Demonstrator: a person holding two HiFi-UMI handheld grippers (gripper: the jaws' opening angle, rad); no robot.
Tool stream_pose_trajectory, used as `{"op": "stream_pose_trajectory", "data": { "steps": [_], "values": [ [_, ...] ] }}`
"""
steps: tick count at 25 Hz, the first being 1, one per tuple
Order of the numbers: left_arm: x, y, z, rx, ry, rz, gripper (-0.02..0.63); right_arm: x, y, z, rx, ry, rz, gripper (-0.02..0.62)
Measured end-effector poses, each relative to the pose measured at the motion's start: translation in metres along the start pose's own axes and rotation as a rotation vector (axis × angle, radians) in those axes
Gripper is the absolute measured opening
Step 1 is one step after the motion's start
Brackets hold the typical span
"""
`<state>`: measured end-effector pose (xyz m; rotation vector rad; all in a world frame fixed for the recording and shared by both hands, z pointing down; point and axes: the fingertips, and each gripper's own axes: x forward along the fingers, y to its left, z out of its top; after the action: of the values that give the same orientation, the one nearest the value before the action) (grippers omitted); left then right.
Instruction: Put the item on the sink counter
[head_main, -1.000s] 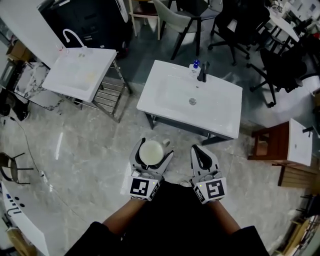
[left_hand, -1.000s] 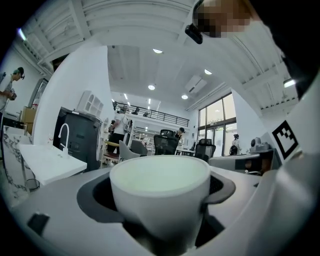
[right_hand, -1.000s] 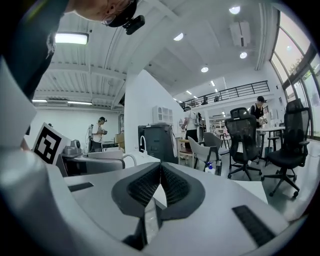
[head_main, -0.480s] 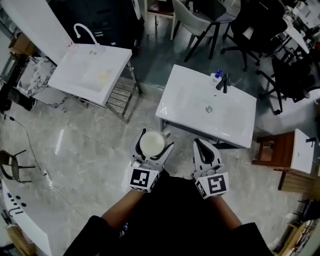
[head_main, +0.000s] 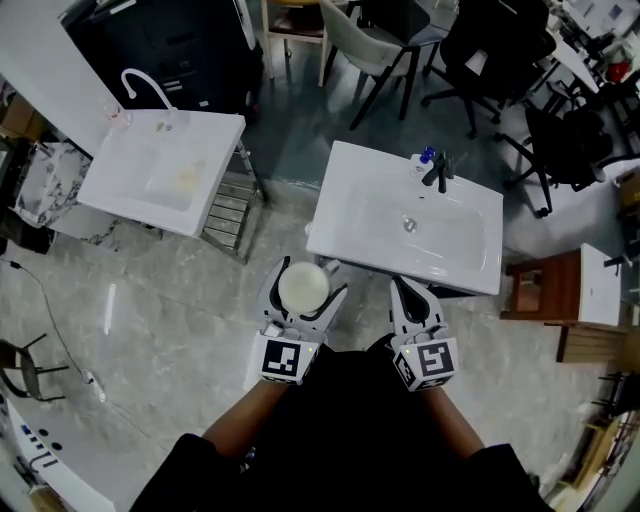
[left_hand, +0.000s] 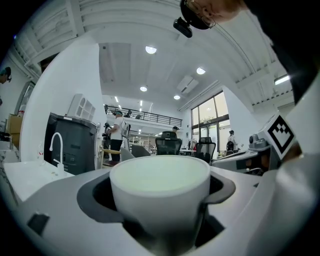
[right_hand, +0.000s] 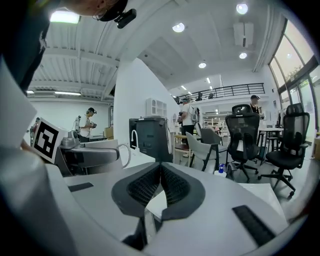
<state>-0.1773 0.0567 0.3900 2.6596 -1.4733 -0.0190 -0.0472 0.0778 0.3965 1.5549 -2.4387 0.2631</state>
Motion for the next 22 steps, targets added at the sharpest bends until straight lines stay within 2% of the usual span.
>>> {"op": "stream_pose_trajectory", "data": {
  "steps": [8, 13, 18, 22],
  "values": [
    [0.035, 0.026, -0.014, -0.007, 0.035, -0.015, 0.442, 0.022, -0.022, -0.017, 0.05, 0.058, -0.055, 0.031],
    [0.057, 0.037, -0.018, 0.002, 0.029, -0.013, 0.442, 0.044, -0.031, -0.024, 0.034, 0.079, -0.029, 0.031],
    [0.092, 0.046, -0.016, 0.036, 0.05, 0.003, 0.442, 0.083, -0.051, -0.01, 0.007, 0.054, -0.001, 0.031],
    [0.124, 0.056, -0.021, 0.02, 0.066, -0.001, 0.442, 0.125, -0.061, 0.004, 0.023, 0.034, 0.029, 0.032]
  ]
}}
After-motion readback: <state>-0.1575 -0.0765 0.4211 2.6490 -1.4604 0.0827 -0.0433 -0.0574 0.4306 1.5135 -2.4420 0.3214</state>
